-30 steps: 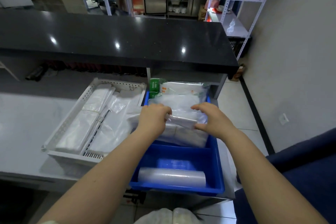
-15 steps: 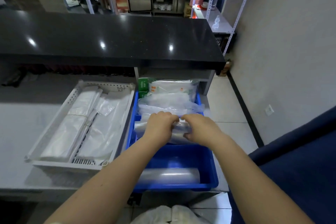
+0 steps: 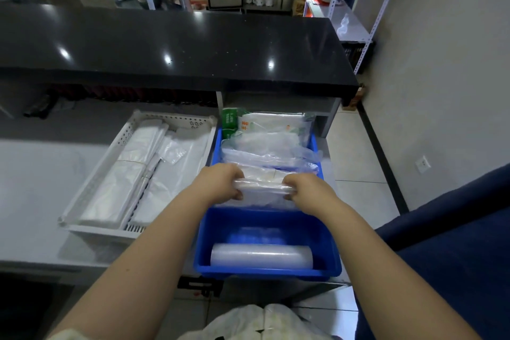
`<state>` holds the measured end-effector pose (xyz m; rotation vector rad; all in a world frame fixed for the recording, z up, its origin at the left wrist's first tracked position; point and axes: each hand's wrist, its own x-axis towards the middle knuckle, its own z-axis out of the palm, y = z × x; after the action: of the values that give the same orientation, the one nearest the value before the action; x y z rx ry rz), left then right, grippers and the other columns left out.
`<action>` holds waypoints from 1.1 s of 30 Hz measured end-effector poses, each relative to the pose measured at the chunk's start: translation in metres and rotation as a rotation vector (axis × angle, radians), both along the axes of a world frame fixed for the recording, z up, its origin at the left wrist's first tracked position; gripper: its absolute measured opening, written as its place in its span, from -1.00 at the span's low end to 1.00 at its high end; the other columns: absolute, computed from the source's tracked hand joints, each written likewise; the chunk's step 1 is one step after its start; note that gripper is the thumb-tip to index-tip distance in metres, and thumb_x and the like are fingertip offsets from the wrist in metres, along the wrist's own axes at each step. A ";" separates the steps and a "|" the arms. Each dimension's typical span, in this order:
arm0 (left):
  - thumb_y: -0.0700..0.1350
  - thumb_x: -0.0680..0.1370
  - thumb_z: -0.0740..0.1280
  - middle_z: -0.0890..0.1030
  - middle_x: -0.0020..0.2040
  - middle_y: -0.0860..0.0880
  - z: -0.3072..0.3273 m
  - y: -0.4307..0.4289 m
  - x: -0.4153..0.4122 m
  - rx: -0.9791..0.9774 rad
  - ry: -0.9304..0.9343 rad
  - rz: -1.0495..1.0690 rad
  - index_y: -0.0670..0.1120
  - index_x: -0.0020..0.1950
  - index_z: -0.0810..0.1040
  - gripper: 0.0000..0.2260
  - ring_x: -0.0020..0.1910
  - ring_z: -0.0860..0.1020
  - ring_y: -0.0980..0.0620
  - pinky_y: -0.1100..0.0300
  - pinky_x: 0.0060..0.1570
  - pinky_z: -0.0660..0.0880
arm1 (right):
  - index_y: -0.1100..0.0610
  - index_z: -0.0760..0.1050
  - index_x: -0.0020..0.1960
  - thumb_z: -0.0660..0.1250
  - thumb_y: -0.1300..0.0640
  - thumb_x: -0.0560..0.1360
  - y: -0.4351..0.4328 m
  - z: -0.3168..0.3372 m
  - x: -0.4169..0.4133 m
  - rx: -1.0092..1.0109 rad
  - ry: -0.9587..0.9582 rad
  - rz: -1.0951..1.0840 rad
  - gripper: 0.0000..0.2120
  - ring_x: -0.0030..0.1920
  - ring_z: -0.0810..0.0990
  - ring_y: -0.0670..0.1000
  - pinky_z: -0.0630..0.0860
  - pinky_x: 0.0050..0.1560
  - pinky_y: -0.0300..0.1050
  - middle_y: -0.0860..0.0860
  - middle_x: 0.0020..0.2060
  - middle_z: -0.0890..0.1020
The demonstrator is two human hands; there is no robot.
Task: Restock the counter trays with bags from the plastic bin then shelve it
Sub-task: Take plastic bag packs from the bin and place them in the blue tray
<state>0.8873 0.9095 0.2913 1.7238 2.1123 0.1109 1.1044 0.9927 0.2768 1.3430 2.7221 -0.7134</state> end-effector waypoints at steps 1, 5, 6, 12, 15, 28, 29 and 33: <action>-0.02 0.40 0.44 0.58 -0.11 0.04 -0.005 0.002 0.003 -0.030 0.082 -0.025 0.04 -0.02 0.56 -0.82 -0.05 0.52 -0.03 0.11 -0.07 0.30 | -0.01 0.45 -0.19 0.31 0.14 0.47 0.000 -0.001 -0.003 -0.025 -0.055 0.014 -0.91 -0.16 0.52 0.10 0.48 -0.20 -0.09 0.02 -0.17 0.58; -0.17 0.44 0.33 0.55 0.08 -0.01 -0.026 0.002 0.015 0.005 0.261 -0.072 0.08 0.17 0.51 -0.67 0.13 0.46 -0.09 -0.02 0.15 0.25 | 0.07 0.52 -0.07 0.28 0.22 0.45 -0.005 -0.007 -0.009 0.122 -0.109 0.010 -0.90 -0.06 0.54 0.14 0.53 -0.09 -0.02 0.06 -0.05 0.60; -0.14 0.44 0.34 0.53 0.11 0.00 -0.029 0.001 0.017 0.084 0.246 -0.059 0.10 0.21 0.49 -0.65 0.16 0.44 -0.08 0.00 0.13 0.25 | 0.08 0.55 -0.02 0.29 0.25 0.43 -0.007 -0.008 -0.007 0.206 -0.012 -0.001 -0.84 -0.02 0.53 0.14 0.51 -0.04 0.01 0.05 -0.03 0.60; -0.05 0.50 0.30 0.59 0.03 0.01 -0.037 -0.010 0.035 0.276 0.114 -0.144 0.06 0.14 0.58 -0.78 0.03 0.48 -0.05 0.10 -0.10 0.30 | 0.03 0.54 -0.02 0.33 0.18 0.44 -0.022 -0.013 -0.018 0.228 0.118 0.187 -0.86 -0.04 0.51 0.12 0.48 -0.08 0.03 0.03 -0.06 0.60; 0.00 0.58 0.19 0.54 0.04 -0.02 -0.040 -0.014 0.041 0.153 0.064 -0.104 0.08 0.21 0.53 -0.75 0.06 0.47 -0.06 0.06 -0.04 0.35 | 0.01 0.54 0.03 0.21 0.08 0.51 -0.024 -0.022 -0.025 0.150 0.004 0.160 -0.84 -0.04 0.52 0.11 0.42 -0.18 -0.05 0.03 -0.05 0.58; -0.04 0.54 0.22 0.53 0.17 0.04 -0.008 -0.084 -0.027 0.278 0.177 0.298 0.08 0.24 0.50 -0.71 0.20 0.42 -0.04 0.03 0.13 0.27 | 0.20 0.62 -0.05 0.38 0.28 0.41 -0.056 0.012 -0.114 0.241 0.382 0.349 -0.87 -0.11 0.56 0.20 0.50 -0.09 0.10 0.12 -0.16 0.67; -0.03 0.54 0.22 0.52 0.19 0.05 -0.005 -0.099 -0.041 0.261 0.190 0.345 0.09 0.25 0.50 -0.71 0.21 0.42 -0.04 0.03 0.14 0.27 | 0.18 0.62 -0.02 0.38 0.25 0.42 -0.063 0.016 -0.127 0.244 0.374 0.366 -0.86 -0.08 0.55 0.19 0.50 -0.05 0.08 0.10 -0.12 0.67; -0.05 0.53 0.23 0.53 0.21 0.06 0.003 -0.175 -0.097 0.229 0.227 0.580 0.10 0.27 0.49 -0.70 0.23 0.43 -0.03 0.02 0.15 0.30 | 0.08 0.56 0.12 0.33 0.12 0.47 -0.103 0.026 -0.189 0.251 0.330 0.466 -0.77 0.13 0.48 0.10 0.40 0.15 0.00 -0.01 0.09 0.62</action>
<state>0.7903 0.7343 0.2940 1.2233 2.8097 0.3467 0.9152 0.8893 0.3031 0.5976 3.2964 -0.6082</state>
